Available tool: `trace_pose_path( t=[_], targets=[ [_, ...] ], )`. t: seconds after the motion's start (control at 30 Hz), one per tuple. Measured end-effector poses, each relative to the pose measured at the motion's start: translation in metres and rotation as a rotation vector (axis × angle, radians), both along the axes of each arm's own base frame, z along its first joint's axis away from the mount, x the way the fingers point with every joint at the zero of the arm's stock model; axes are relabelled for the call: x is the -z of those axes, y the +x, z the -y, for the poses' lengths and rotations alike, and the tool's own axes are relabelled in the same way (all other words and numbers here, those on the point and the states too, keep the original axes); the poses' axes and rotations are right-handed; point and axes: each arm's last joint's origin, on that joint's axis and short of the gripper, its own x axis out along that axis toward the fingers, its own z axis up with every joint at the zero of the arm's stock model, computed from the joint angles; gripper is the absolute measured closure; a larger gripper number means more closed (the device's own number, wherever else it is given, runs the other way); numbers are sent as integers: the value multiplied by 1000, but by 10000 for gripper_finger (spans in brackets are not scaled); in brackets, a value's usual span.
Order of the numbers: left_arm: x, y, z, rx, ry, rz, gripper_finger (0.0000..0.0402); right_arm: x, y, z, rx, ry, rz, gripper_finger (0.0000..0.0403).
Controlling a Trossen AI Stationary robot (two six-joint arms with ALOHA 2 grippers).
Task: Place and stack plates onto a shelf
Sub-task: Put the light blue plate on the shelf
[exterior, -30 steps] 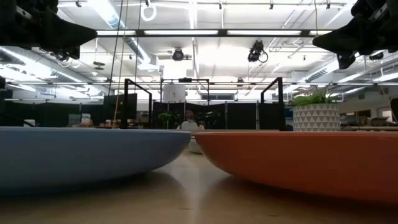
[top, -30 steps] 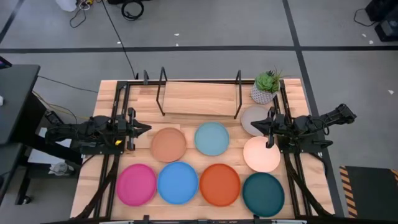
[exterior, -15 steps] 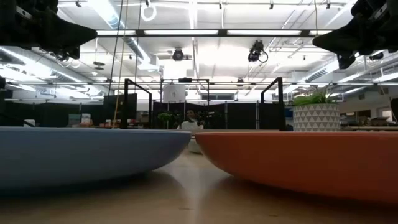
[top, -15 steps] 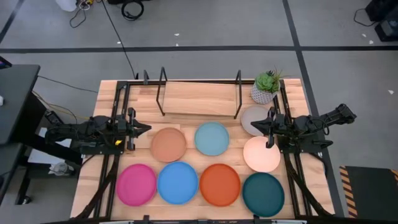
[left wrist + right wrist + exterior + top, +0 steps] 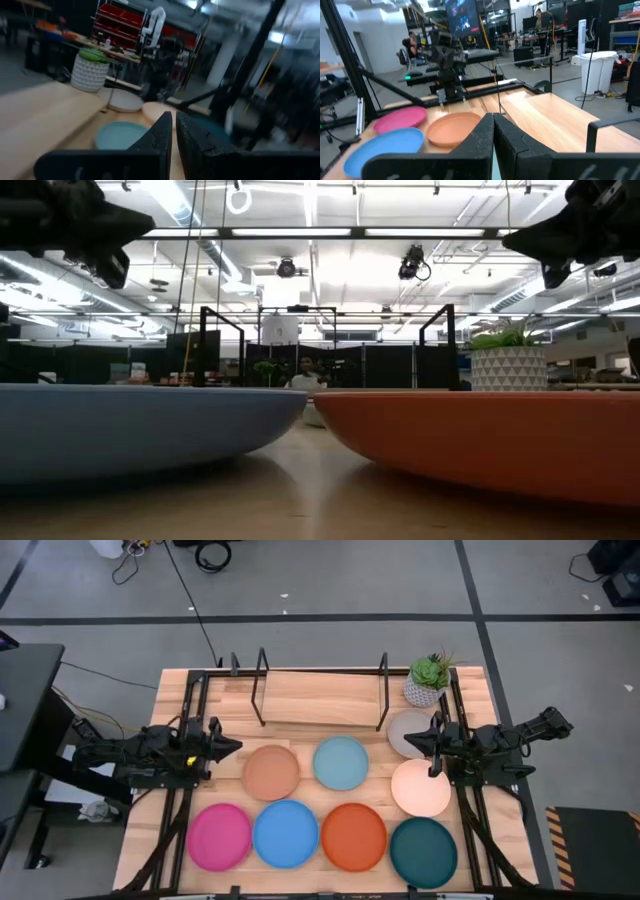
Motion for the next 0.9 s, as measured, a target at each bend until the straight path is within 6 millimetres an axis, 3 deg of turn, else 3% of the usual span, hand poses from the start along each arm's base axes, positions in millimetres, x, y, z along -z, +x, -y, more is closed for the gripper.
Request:
trace_pose_path(
  t=[0.13,0.37,0.5,0.77,0.9],
  targets=[
    [-2,0,0,12,-92,32,370,-5,0,0,-5,87,65,386],
    [-4,0,-1,-5,-85,48,370,-22,-3,4,47,128,241,386],
    [-4,-1,-1,-27,-101,52,370,-23,-3,5,59,131,252,386],
    [-19,-4,-1,-65,147,183,370,-16,8,2,59,96,167,386],
    [-19,-4,-1,-45,122,182,370,-13,12,1,63,57,121,386]
  ],
)
